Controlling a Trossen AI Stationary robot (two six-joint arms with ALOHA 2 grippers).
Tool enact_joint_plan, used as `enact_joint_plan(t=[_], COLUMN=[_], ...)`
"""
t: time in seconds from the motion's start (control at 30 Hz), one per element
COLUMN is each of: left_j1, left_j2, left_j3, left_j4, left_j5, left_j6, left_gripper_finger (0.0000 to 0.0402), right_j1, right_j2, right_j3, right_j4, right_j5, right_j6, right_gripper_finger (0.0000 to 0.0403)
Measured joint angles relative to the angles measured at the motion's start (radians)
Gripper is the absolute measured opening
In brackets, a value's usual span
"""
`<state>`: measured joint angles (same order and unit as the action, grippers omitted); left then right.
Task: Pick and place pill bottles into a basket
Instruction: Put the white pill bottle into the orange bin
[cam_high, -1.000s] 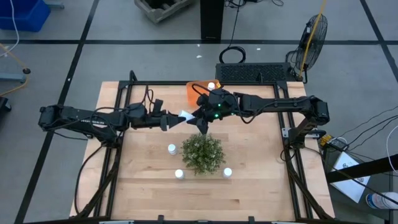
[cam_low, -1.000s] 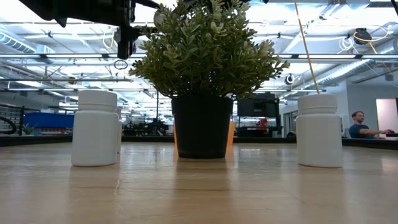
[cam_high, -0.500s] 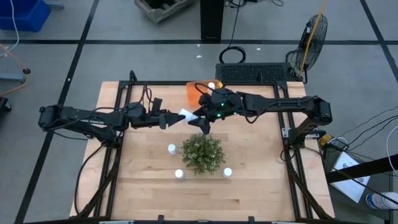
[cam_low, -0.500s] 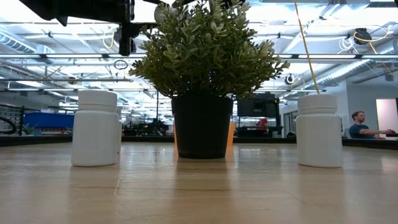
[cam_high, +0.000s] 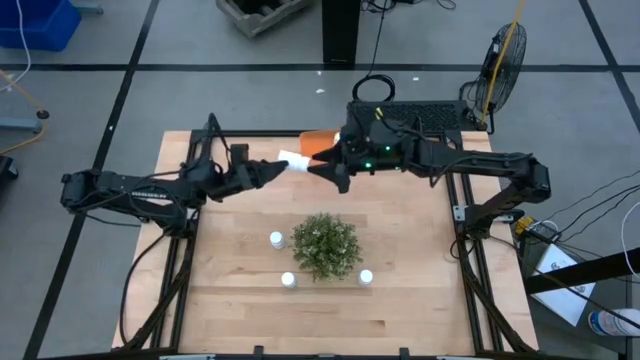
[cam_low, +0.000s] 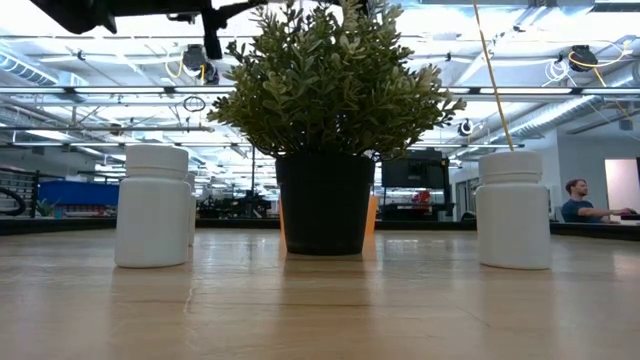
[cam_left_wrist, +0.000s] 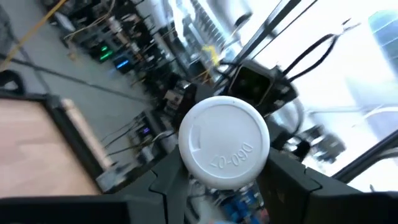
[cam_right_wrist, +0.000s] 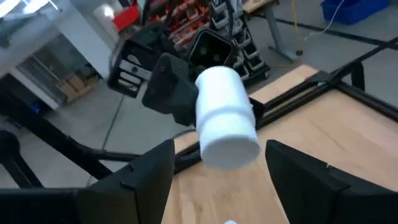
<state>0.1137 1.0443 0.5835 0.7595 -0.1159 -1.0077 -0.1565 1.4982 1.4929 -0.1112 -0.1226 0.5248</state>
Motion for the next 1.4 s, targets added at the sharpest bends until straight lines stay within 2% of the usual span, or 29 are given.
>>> enact_joint_plan(t=[0.23, 0.47, 1.1, 1.4], left_j1=[0.025, 0.036, 0.036, 0.036], left_j2=[-0.001, 0.0, 0.001, 0.001], left_j3=[0.0, 0.0, 0.0, 0.0], left_j4=[0.083, 0.154, 0.157, 0.158], left_j5=[-0.019, -0.003, 0.002, 0.002], left_j6=[-0.027, -0.066, -0.071, -0.072], left_gripper_finger=[0.016, 0.0165, 0.0167, 0.0158], right_j1=[-0.008, -0.009, -0.02, -0.02], right_j2=[-0.001, 0.018, 0.08, 0.108], right_j3=[-0.001, -0.002, -0.002, -0.002], right_j4=[0.151, 0.161, 0.266, 0.294], right_j5=[0.015, 0.023, 0.016, 0.014], right_j6=[0.084, 0.095, 0.196, 0.196], right_gripper_finger=[0.0243, 0.0248, 0.0309, 0.0298])
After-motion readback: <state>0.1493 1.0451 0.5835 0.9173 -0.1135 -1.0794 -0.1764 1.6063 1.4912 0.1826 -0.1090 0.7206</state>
